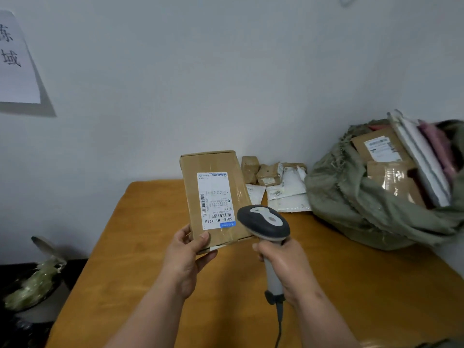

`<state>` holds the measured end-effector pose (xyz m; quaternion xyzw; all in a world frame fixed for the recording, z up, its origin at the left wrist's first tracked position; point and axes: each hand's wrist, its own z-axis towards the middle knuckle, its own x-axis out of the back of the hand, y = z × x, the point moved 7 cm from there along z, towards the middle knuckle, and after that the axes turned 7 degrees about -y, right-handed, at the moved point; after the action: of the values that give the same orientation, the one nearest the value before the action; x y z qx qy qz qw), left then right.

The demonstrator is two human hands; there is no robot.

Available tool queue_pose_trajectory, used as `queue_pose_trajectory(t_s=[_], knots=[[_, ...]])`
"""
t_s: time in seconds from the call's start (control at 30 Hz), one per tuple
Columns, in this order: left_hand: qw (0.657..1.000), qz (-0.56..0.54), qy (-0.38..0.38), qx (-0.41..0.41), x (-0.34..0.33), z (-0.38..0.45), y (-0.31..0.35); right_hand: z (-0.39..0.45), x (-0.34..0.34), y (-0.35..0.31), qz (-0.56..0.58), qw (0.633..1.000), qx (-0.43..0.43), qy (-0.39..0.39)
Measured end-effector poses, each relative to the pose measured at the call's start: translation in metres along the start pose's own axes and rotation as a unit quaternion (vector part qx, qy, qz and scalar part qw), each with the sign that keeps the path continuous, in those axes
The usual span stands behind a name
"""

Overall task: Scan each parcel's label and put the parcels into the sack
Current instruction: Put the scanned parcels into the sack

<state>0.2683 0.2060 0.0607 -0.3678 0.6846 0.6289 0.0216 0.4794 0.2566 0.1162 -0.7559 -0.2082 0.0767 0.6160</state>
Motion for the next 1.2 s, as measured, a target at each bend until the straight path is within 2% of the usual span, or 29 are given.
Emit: queue_pose_trajectory(t_s=[0.13, 0.27, 0.47, 0.67, 0.8, 0.93, 1.03, 1.1, 1.13, 1.2], knots=[[0.998, 0.023, -0.049, 0.022, -0.064, 0.006, -0.017, -0.004, 0.057, 0.008, 0.047, 0.998, -0.007, 0.051], [0.995, 0.033, -0.092, 0.035, -0.132, 0.012, -0.040, -0.004, 0.112, 0.015, 0.088, 0.994, -0.009, 0.066], [0.984, 0.061, -0.162, 0.044, -0.267, 0.019, -0.090, 0.000, 0.242, 0.025, 0.109, 0.986, 0.011, 0.126], [0.961, 0.181, -0.208, 0.002, -0.373, 0.025, -0.119, 0.014, 0.348, 0.028, 0.177, 0.961, 0.045, 0.209], [0.915, 0.316, -0.248, -0.045, -0.436, 0.040, -0.127, 0.027, 0.400, 0.029, 0.185, 0.944, 0.070, 0.265], [0.863, 0.400, -0.299, -0.076, -0.492, 0.059, -0.136, 0.040, 0.439, 0.026, 0.198, 0.920, 0.091, 0.325], [0.834, 0.434, -0.328, -0.089, -0.520, 0.076, -0.139, 0.054, 0.462, 0.018, 0.239, 0.908, 0.120, 0.323], [0.821, 0.446, -0.345, -0.086, -0.533, 0.090, -0.141, 0.063, 0.476, 0.013, 0.215, 0.900, 0.134, 0.354], [0.825, 0.447, -0.338, -0.079, -0.534, 0.100, -0.142, 0.067, 0.480, 0.012, 0.219, 0.896, 0.132, 0.363], [0.854, 0.429, -0.282, -0.078, -0.528, 0.125, -0.139, 0.080, 0.485, 0.006, 0.213, 0.892, 0.144, 0.371]])
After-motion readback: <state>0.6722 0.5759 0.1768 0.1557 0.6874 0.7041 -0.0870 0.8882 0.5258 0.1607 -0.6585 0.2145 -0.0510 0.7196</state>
